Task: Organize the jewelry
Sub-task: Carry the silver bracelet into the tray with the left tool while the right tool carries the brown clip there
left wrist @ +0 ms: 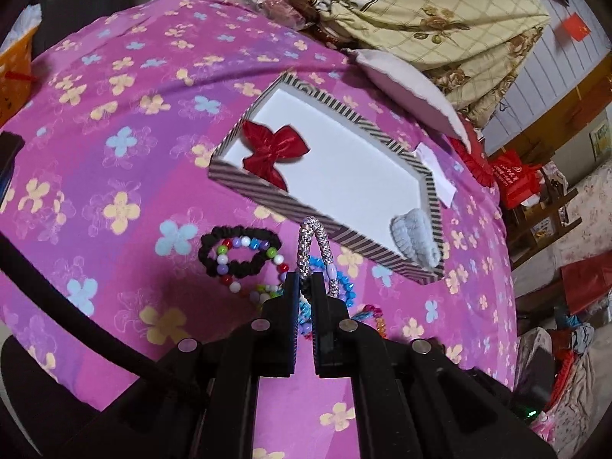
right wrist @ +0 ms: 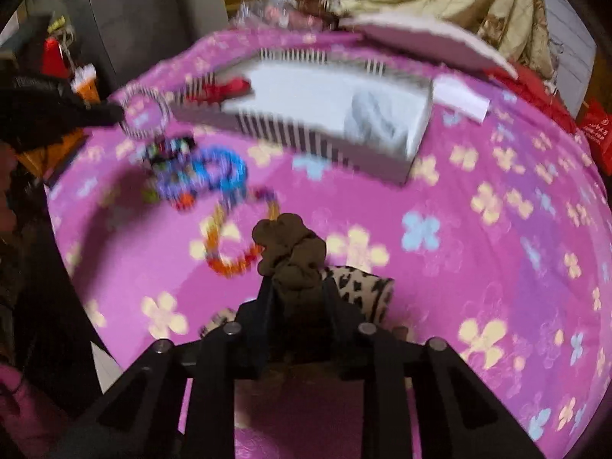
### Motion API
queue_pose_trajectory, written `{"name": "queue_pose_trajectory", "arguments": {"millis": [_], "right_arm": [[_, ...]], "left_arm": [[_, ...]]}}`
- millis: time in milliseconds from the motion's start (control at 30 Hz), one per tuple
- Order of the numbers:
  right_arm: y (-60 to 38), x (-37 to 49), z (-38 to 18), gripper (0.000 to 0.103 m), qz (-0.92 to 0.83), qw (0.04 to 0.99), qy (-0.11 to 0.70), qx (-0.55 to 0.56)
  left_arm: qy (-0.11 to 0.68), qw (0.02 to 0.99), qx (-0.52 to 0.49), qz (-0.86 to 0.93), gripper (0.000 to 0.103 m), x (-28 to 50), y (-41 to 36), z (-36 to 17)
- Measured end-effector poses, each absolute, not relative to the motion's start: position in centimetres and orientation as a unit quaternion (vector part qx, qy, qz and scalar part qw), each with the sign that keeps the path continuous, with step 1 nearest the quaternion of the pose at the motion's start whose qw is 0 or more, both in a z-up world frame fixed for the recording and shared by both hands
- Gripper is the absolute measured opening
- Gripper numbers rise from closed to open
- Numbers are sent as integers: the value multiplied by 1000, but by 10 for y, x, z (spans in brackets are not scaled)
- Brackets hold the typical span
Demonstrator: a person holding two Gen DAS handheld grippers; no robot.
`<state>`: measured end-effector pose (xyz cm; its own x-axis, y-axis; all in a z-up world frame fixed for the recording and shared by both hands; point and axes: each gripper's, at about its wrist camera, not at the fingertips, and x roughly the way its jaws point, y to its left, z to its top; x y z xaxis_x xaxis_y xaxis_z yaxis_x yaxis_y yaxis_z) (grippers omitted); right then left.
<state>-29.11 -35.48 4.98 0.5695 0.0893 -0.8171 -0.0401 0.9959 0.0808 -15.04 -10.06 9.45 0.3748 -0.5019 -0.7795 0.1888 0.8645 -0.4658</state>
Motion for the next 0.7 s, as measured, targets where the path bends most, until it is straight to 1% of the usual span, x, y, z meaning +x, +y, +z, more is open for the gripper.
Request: {"name": "queue_pose_trajectory", "arguments": {"millis": [200, 367, 467, 600, 633, 667, 700], "right_arm": [[-361, -265, 92, 24, 38, 906, 419, 43], [-364, -229, 116, 24, 41, 918, 389, 68], [-364, -206, 125, 24, 39, 920, 384, 64], [-365, -199, 125, 24, 56, 915, 395, 61], [-364, -200, 120, 27, 62, 911, 405, 54], [-361, -202, 112, 41, 69, 905, 417, 42], [-359, -204, 103, 50, 72, 901, 427, 31]], "left_arm": [[498, 828, -136, -218, 0, -141, -109, 114], [498, 832, -119, -215, 0, -125, -121, 117], [496, 835, -107, -214, 0, -118, -129, 117], [506, 829, -106, -212, 0, -109, -135, 110], [505, 830, -105, -212, 0, -109, -136, 109], [504, 831, -102, -212, 0, -108, -137, 108], [505, 831, -100, -212, 0, -108, -138, 106]]}}
